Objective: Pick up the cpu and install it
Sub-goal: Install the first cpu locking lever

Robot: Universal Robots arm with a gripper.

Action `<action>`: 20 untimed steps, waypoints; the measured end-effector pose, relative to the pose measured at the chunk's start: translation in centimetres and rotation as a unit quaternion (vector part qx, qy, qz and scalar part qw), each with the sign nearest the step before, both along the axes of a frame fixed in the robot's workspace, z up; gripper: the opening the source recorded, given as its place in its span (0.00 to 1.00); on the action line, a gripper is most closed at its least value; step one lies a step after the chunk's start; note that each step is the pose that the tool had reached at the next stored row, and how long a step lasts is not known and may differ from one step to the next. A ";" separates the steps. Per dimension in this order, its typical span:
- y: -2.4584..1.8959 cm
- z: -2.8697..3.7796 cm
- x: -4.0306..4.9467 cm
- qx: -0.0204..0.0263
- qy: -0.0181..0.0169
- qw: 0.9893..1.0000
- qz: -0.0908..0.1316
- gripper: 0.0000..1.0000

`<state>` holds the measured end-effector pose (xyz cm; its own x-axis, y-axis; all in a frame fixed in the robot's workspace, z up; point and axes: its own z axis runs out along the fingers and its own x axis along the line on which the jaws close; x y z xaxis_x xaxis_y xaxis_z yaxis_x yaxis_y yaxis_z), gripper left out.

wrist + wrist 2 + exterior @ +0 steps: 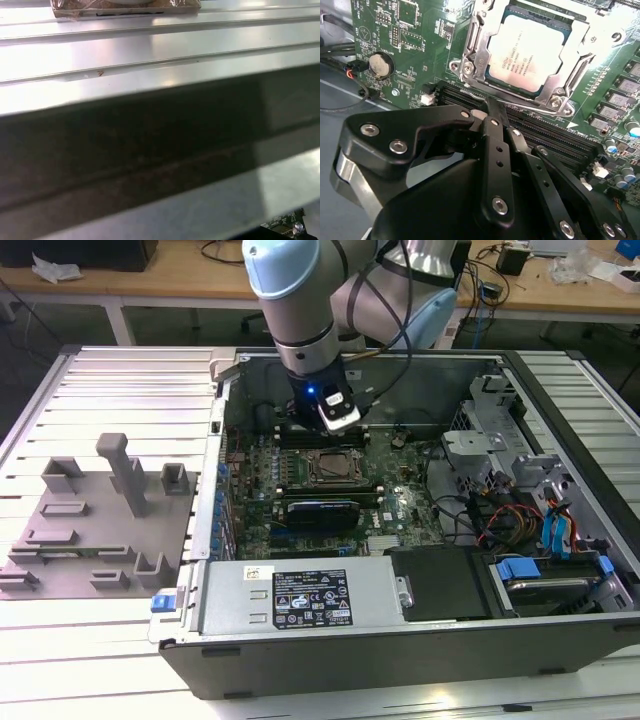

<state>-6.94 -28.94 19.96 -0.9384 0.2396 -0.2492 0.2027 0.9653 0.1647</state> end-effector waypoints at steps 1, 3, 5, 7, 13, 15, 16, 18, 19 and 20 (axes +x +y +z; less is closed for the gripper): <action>0.00 -0.06 -0.02 0.000 -0.001 1.000 0.000 0.11; -0.01 -0.24 -0.02 0.000 -0.003 1.000 0.000 0.11; -0.04 -0.43 -0.03 0.000 -0.005 1.000 0.000 0.11; -0.08 -0.49 -0.04 0.000 -0.006 1.000 0.000 0.11; -0.22 -0.65 0.01 0.000 -0.007 1.000 0.000 0.11; -0.24 -0.65 0.07 0.000 -0.007 1.000 0.000 0.11; -0.26 -0.65 0.11 0.000 -0.007 1.000 0.000 0.11; -0.30 -0.65 0.27 0.001 -0.007 1.000 0.000 0.11; -0.31 -0.65 0.30 0.001 -0.007 1.000 0.000 0.11; -0.32 -0.66 0.34 0.001 -0.007 1.000 0.000 0.11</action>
<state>-6.60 -29.26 19.31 -0.9349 0.2398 -0.2617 0.2004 0.9651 0.1685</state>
